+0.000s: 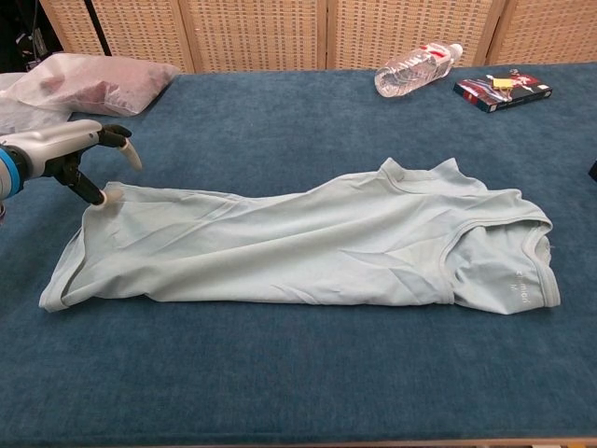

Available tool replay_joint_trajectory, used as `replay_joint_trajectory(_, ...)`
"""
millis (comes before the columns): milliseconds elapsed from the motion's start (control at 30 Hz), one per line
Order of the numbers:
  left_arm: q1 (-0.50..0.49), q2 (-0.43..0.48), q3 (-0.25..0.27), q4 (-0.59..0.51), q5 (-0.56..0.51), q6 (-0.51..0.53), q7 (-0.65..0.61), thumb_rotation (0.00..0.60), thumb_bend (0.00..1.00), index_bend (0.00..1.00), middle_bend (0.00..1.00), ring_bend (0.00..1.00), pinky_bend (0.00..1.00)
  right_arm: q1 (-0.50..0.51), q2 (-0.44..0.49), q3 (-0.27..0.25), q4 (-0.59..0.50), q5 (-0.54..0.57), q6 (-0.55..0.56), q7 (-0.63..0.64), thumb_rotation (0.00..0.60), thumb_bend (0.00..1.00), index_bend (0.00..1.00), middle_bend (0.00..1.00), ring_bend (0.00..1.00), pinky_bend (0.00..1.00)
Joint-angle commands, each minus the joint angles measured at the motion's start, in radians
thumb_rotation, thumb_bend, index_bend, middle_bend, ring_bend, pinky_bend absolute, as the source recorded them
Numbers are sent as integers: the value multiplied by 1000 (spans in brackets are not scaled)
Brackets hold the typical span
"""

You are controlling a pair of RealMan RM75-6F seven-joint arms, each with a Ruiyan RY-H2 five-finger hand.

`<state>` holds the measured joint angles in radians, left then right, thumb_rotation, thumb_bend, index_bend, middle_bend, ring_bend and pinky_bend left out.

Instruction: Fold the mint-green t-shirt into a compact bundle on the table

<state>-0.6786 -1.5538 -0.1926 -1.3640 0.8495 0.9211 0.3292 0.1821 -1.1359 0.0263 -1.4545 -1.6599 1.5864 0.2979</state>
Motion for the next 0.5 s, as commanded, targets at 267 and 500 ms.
replay_joint_trajectory(267, 3, -39, 3, 41, -34, 19, 18, 600, 405, 350, 0, 0, 0, -2, 2, 3, 0, -5, 0, 11, 600, 0, 0, 0, 0, 0)
replay_joint_trajectory(500, 7, -58, 3, 58, -38, 24, 17, 600, 408, 377, 0, 0, 0, -4, 3, 6, 1, -4, -1, 18, 600, 0, 0, 0, 0, 0)
